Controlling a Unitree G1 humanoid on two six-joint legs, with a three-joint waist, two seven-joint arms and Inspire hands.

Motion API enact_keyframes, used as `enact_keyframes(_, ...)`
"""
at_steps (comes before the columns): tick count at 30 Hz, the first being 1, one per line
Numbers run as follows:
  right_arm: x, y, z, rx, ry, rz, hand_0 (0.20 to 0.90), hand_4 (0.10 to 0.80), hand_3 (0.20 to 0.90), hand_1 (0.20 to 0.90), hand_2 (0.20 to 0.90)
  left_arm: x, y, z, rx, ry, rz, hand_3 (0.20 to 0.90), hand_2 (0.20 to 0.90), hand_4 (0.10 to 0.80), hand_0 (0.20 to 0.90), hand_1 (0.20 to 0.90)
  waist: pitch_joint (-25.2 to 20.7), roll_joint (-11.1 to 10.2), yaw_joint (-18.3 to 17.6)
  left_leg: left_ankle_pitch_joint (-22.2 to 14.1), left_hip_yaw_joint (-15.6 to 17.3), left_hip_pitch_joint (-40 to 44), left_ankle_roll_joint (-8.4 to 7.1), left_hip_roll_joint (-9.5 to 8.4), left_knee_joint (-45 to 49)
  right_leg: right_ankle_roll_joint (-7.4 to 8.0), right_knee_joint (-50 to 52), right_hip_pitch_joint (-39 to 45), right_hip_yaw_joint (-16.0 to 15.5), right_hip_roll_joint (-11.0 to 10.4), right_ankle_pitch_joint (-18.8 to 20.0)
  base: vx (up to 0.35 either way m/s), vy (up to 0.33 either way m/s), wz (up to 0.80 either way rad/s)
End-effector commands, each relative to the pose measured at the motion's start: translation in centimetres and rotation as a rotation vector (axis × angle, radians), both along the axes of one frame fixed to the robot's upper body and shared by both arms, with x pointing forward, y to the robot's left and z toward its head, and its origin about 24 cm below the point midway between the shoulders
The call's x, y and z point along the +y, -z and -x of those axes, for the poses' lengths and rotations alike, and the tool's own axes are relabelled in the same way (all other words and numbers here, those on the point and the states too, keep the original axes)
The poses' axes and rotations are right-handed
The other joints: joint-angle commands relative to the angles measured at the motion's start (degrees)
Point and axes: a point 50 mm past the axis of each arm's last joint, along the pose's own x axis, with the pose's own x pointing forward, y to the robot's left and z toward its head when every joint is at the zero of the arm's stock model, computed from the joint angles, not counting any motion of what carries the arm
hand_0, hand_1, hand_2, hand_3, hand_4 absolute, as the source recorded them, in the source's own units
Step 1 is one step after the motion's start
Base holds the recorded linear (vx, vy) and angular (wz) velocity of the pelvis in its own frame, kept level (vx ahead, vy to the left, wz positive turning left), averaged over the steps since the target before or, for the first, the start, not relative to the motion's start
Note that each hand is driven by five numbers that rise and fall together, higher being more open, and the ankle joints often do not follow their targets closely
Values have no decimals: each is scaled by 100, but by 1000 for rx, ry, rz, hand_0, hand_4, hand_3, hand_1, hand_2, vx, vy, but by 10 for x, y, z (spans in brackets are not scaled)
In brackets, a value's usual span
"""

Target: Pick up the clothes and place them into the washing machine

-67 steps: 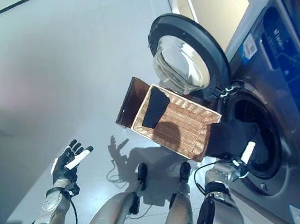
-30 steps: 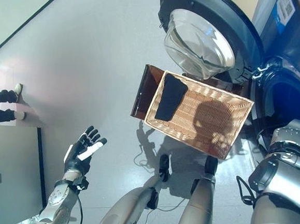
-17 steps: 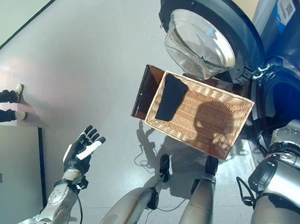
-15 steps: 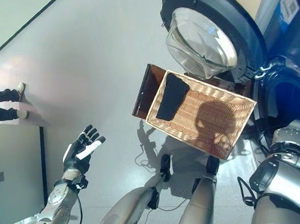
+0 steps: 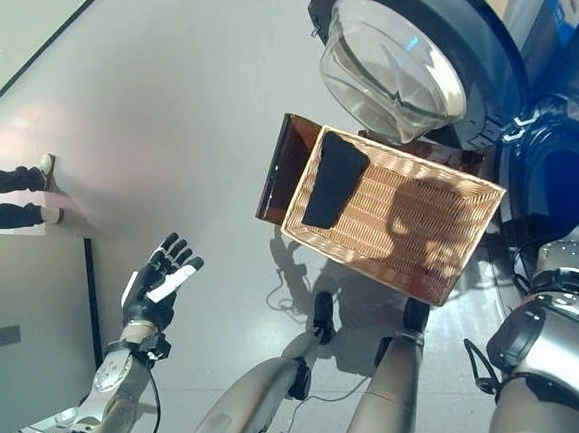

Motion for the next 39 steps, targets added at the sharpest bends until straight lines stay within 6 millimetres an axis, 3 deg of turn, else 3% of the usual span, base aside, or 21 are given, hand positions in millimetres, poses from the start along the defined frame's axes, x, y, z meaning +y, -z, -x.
enact_keyframes(1,-7,-37,15,35,75,316,900,800,900,900,900,24,-13,2,-94,-114,-28,900,900,800,900,900,-433,-77,14,-111,-9,-49,-553,33,-56,94,-1042,723,-56,132,230,25,40,-9)
enact_keyframes(8,9,9,-1,461,-118,508,900,800,900,900,900,24,-9,2,-78,-112,-45,900,900,800,900,900,-398,-231,-19,-117,-6,153,-523,60,-56,84,-1019,923,-57,143,237,7,4,-4)
enact_keyframes(13,26,26,-9,800,-217,792,900,800,900,900,900,27,-9,2,-82,-109,-63,900,900,800,900,900,-369,-362,-80,-109,-33,251,-517,76,-56,81,-1049,1068,-87,162,275,0,0,0)
enact_keyframes(16,30,28,-9,894,-222,910,900,800,900,900,900,31,-11,1,-91,-119,-80,900,900,800,900,900,-379,-414,-89,-107,-49,293,-512,92,-56,87,-1098,1148,-126,169,294,0,0,0)
enact_keyframes(22,38,25,-10,921,-239,1033,900,800,900,900,900,37,-15,2,-112,-134,-93,900,900,800,900,900,-419,-487,-100,-113,-63,354,-492,106,-56,89,-1134,1226,-151,183,305,0,0,0)
enact_keyframes(29,53,43,-10,788,-341,987,900,800,900,900,900,36,-15,3,-118,-136,-90,900,900,800,900,900,-464,-553,-124,-126,-17,368,-471,160,-56,83,-1231,1242,-144,232,359,-7,-1,-6)
enact_keyframes(39,71,105,4,869,-421,846,900,800,900,900,900,38,-5,8,-69,-171,-100,900,900,800,900,900,-588,-687,-159,-238,7,627,-418,200,-56,118,-1356,1535,-142,251,375,13,3,-2)
